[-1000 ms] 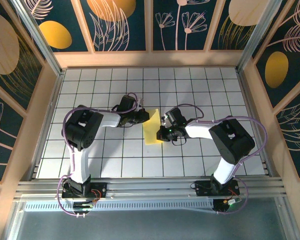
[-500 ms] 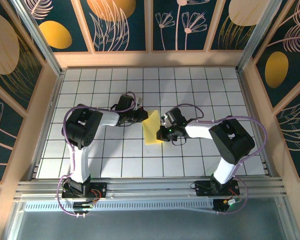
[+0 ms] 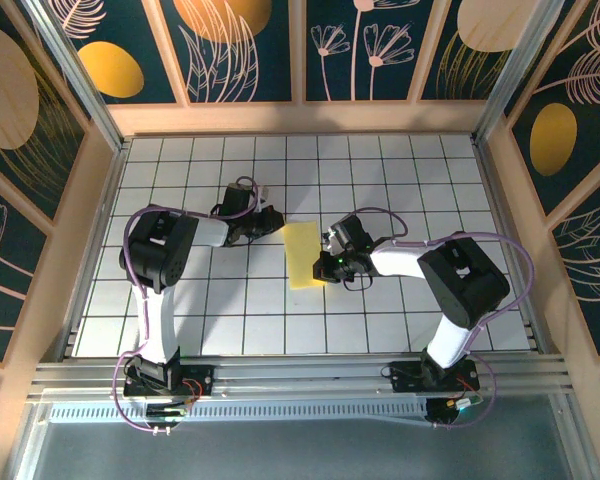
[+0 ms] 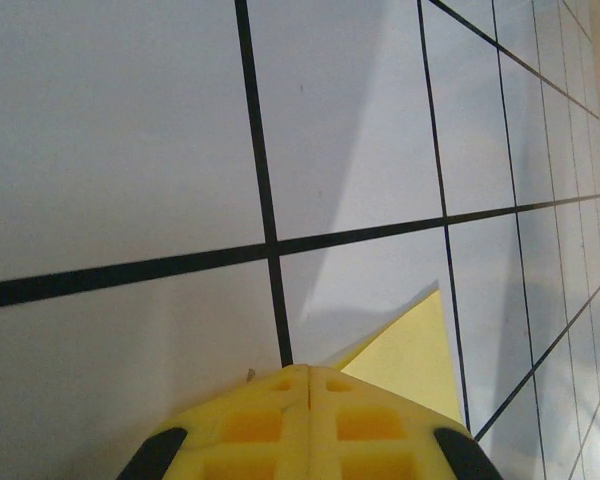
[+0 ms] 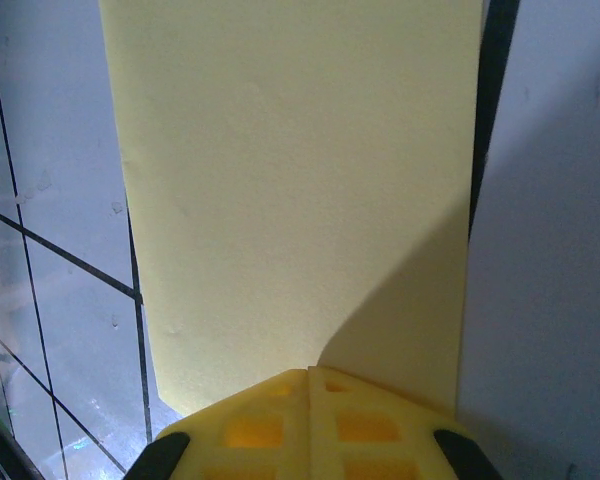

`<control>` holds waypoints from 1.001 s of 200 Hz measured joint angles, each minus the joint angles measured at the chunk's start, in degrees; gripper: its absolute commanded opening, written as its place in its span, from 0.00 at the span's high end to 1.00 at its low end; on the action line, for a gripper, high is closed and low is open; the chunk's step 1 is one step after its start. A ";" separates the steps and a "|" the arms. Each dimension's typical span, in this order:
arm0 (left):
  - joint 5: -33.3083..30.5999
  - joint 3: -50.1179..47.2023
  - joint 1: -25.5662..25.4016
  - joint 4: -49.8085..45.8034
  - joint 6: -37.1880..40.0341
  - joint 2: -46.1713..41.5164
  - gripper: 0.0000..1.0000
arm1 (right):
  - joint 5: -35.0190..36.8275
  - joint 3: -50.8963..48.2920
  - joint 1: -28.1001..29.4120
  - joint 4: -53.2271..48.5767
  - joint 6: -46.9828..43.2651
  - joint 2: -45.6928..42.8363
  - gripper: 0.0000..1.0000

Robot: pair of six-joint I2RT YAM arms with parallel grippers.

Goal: Fold a paper plane with a square sheet of paper (fold left side to right side)
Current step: First fold the square sheet of paper in half at the center of the table.

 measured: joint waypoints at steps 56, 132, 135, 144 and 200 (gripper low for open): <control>-2.51 -0.31 0.76 -0.09 1.33 -0.83 0.97 | 0.00 -1.25 0.00 1.81 1.29 -0.57 1.00; -2.34 -9.97 -2.47 -0.17 0.39 -12.57 0.96 | 0.13 -2.69 0.07 4.24 4.09 -1.18 1.00; -2.23 -9.97 -2.80 -0.17 0.39 -12.55 0.96 | 0.13 -2.69 0.07 4.24 4.11 -1.18 1.00; -1.77 -9.88 -3.85 -0.26 0.39 -12.26 0.96 | 0.15 -2.69 0.07 4.22 4.11 -1.18 1.00; -1.27 -1.88 -4.83 -1.53 0.44 -4.68 0.96 | 0.22 -2.62 0.07 4.09 4.09 -1.16 1.00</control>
